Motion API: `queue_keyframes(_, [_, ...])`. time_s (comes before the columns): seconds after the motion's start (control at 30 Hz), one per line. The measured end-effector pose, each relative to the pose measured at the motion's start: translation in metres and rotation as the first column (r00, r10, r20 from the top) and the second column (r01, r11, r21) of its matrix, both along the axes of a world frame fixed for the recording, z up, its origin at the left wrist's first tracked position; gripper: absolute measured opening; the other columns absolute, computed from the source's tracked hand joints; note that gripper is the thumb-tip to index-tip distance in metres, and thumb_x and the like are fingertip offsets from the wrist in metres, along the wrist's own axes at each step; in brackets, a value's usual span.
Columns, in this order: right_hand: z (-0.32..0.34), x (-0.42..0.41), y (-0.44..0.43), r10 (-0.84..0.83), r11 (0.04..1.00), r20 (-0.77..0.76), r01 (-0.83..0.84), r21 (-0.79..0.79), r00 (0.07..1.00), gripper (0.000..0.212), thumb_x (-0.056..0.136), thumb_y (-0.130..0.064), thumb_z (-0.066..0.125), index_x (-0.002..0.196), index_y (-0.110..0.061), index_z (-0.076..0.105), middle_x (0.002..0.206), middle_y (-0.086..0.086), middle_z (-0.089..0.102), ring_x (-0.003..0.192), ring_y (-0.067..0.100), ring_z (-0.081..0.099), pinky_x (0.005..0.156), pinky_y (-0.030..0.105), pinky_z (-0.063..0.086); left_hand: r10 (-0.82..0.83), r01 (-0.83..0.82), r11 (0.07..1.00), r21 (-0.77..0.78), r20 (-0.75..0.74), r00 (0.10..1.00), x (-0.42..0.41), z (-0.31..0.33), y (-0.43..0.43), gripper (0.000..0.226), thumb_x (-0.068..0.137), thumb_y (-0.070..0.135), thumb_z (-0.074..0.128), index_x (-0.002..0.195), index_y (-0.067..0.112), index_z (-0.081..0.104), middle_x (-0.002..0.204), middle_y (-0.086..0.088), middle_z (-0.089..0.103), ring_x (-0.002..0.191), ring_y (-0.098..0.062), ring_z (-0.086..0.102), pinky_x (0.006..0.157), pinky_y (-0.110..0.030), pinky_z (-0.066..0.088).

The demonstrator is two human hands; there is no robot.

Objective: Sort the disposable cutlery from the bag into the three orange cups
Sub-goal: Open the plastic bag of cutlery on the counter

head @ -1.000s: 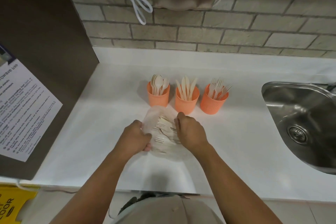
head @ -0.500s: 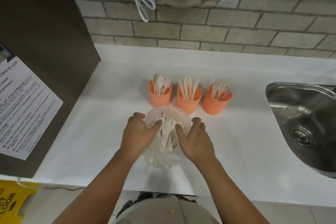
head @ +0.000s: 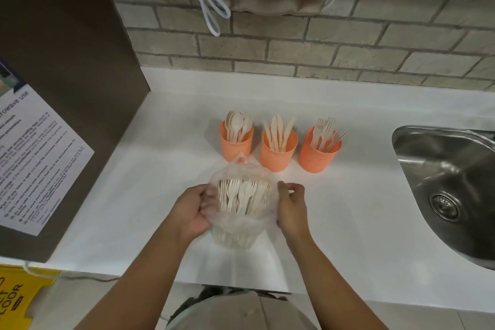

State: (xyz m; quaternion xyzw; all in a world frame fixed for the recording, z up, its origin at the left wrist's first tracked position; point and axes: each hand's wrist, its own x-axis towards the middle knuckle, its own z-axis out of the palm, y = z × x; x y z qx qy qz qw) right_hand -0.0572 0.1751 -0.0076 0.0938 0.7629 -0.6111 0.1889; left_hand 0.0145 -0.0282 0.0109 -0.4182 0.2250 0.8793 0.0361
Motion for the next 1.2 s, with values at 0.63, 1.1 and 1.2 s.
queue_keyframes(0.63, [0.022,-0.033,-0.03,0.675,0.613,-0.356,-0.224,0.757,0.646,0.03,0.102,-0.034,0.051,0.125,-0.017,0.064,0.12,0.007,0.054,0.11,0.031,0.047,0.09,0.048,0.049,-0.367,0.226,-0.648,-0.728,0.558,0.744,-0.031,0.012,0.002,0.048,0.101,0.039,0.055,0.146,0.021,0.051,0.132,-0.007,0.06,0.122,-0.032,0.052,0.099,-0.044,0.047])
queue_keyframes(1.1, [0.044,-0.042,-0.051,0.4,0.89,-0.284,-0.295,0.348,0.871,0.018,0.101,-0.015,0.048,0.113,-0.012,0.062,0.107,0.004,0.065,0.1,0.025,0.061,0.084,0.035,0.049,-0.373,0.628,-0.103,-0.771,0.615,0.695,-0.072,0.03,0.002,0.04,0.101,0.039,0.043,0.079,0.01,0.059,0.091,-0.014,0.067,0.09,-0.031,0.062,0.074,-0.035,0.046])
queue_keyframes(1.2, [0.044,-0.018,-0.039,0.571,0.688,-0.356,-0.195,0.699,0.74,0.04,0.098,-0.039,0.053,0.13,-0.016,0.055,0.123,0.009,0.054,0.111,0.031,0.049,0.088,0.045,0.05,-0.223,0.624,-0.227,-0.747,0.664,0.714,-0.06,0.035,0.002,0.043,0.098,0.057,0.042,0.119,0.023,0.06,0.123,-0.011,0.054,0.122,-0.034,0.046,0.098,-0.044,0.043])
